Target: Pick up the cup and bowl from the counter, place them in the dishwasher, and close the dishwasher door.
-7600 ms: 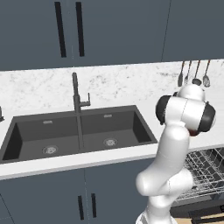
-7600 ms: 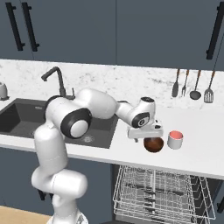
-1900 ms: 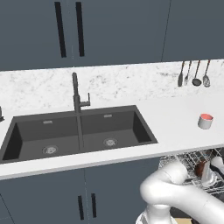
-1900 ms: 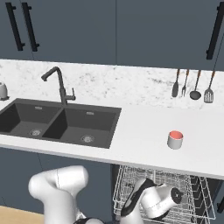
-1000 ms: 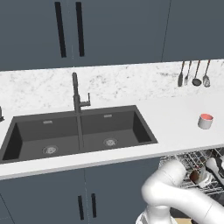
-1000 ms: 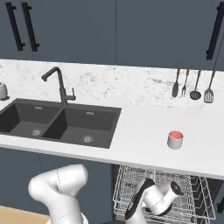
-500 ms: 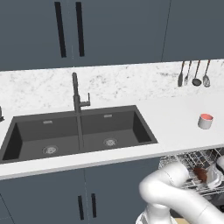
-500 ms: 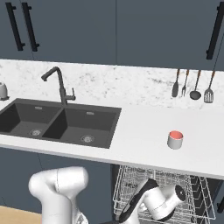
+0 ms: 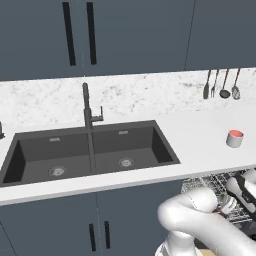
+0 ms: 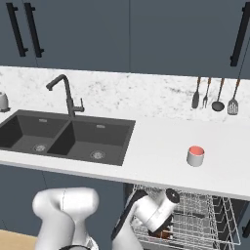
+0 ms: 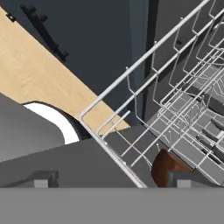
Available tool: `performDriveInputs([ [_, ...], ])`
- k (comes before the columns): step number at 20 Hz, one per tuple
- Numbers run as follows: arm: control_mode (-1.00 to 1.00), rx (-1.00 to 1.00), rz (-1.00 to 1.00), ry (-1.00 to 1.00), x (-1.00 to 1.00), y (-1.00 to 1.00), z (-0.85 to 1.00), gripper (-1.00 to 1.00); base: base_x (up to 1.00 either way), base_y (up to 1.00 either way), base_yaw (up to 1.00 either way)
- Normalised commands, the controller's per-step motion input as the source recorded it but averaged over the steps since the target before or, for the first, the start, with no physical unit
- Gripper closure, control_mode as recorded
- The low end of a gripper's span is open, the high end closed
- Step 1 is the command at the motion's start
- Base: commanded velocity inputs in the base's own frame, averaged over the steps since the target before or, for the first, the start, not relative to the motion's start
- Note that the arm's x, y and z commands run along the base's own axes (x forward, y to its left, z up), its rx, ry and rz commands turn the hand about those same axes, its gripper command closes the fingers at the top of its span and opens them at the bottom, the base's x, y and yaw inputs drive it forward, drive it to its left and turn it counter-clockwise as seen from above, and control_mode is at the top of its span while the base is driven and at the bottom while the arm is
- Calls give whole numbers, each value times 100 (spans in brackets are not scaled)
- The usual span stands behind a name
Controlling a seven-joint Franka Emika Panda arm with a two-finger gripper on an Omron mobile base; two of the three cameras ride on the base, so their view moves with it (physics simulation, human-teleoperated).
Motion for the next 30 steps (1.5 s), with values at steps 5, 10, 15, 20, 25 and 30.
performDriveInputs([
  [5,-100,-2,0,0,-31,2,7,-100,0,0,0],
  [10,-100,0,-1,3,-77,-6,78,-100,0,0,0],
  [15,-100,0,-15,16,-67,-1,100,-100,0,0,0],
  [20,-100,-5,-15,11,-23,1,100,-100,0,0,0],
  [25,-100,-4,-6,6,0,0,89,-100,0,0,0],
  [30,-100,-5,-2,0,9,0,42,-100,0,0,0],
])
